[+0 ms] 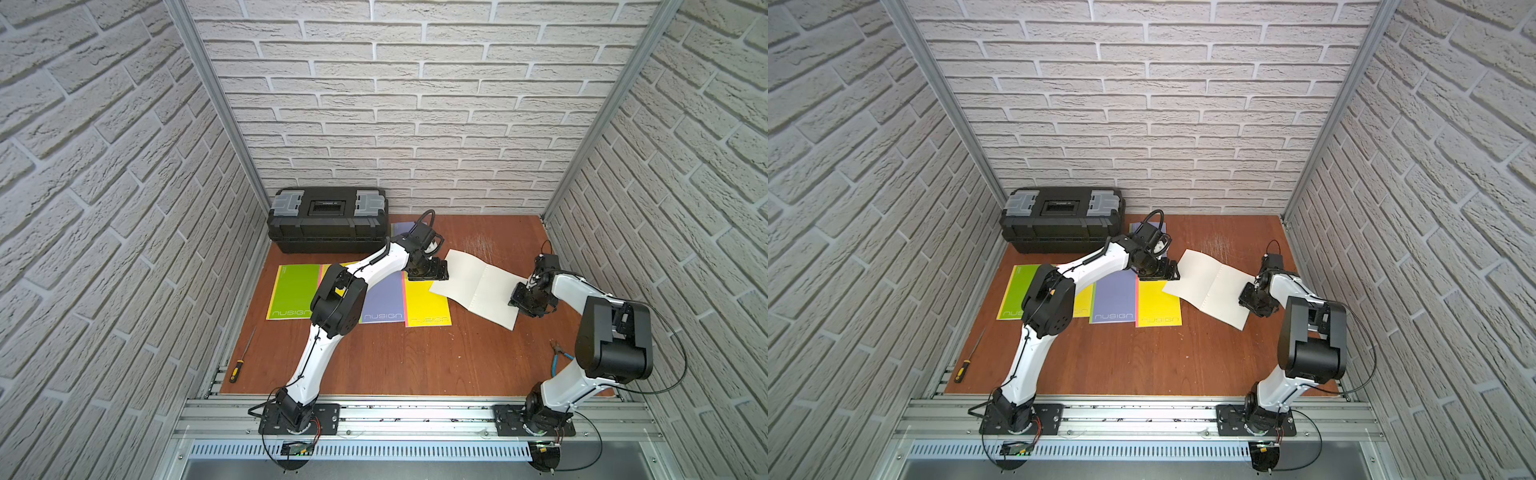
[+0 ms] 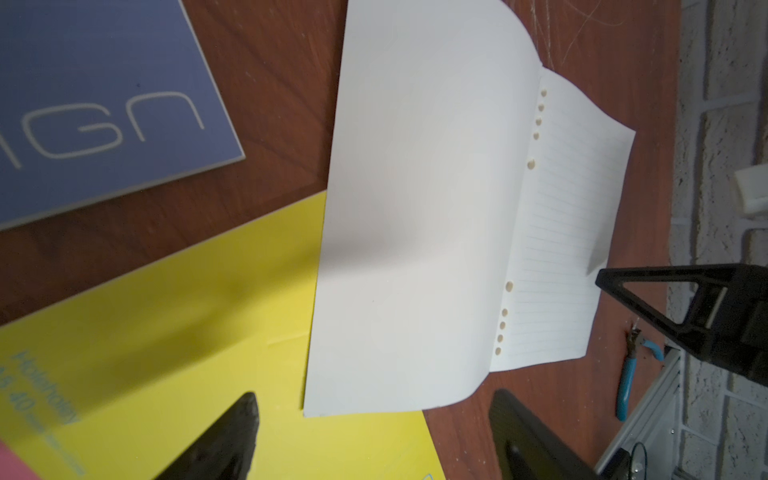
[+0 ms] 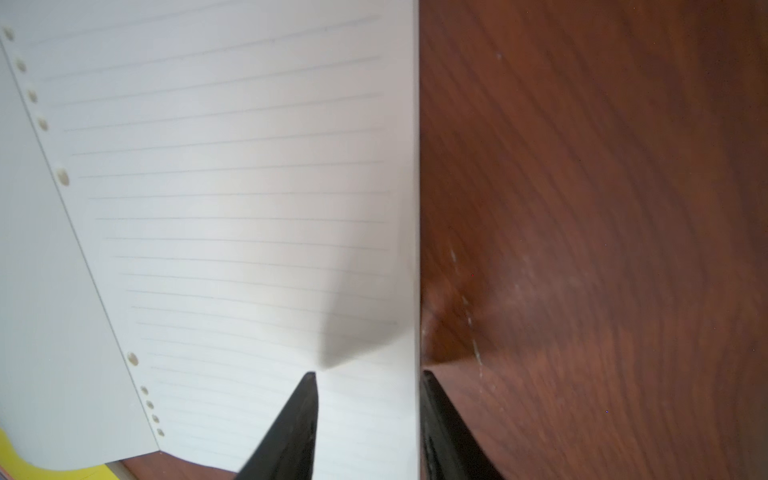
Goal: Close the notebook
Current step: Close the notebook at the center of the board.
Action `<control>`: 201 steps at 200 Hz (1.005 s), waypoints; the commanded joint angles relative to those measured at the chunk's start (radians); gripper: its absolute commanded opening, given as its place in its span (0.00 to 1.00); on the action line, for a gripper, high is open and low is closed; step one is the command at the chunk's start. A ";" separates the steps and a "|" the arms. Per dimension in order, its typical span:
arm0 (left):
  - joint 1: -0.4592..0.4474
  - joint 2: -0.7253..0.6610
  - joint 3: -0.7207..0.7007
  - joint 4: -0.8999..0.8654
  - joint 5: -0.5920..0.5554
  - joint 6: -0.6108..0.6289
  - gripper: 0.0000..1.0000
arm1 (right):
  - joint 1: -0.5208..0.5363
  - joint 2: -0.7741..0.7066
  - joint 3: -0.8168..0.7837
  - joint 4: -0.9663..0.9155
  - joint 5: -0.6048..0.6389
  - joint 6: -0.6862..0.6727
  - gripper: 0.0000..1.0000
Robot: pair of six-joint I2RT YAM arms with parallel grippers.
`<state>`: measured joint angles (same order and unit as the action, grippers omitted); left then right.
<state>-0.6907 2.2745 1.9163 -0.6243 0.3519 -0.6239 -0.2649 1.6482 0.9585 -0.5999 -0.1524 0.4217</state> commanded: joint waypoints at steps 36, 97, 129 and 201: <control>0.006 0.049 0.052 -0.033 0.019 0.023 0.87 | -0.011 0.034 0.022 -0.005 0.010 -0.022 0.40; 0.006 0.077 0.076 -0.052 0.018 0.020 0.87 | -0.013 0.100 0.083 -0.006 0.010 -0.029 0.33; 0.005 0.088 0.085 -0.058 0.019 0.016 0.87 | -0.014 0.158 0.131 -0.006 0.004 -0.036 0.32; 0.000 0.125 0.125 -0.083 0.030 0.012 0.87 | -0.015 0.232 0.194 -0.005 -0.022 -0.046 0.31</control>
<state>-0.6903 2.3707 2.0071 -0.6823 0.3649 -0.6243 -0.2752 1.8465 1.1618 -0.6064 -0.1638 0.3897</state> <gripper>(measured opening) 0.871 0.314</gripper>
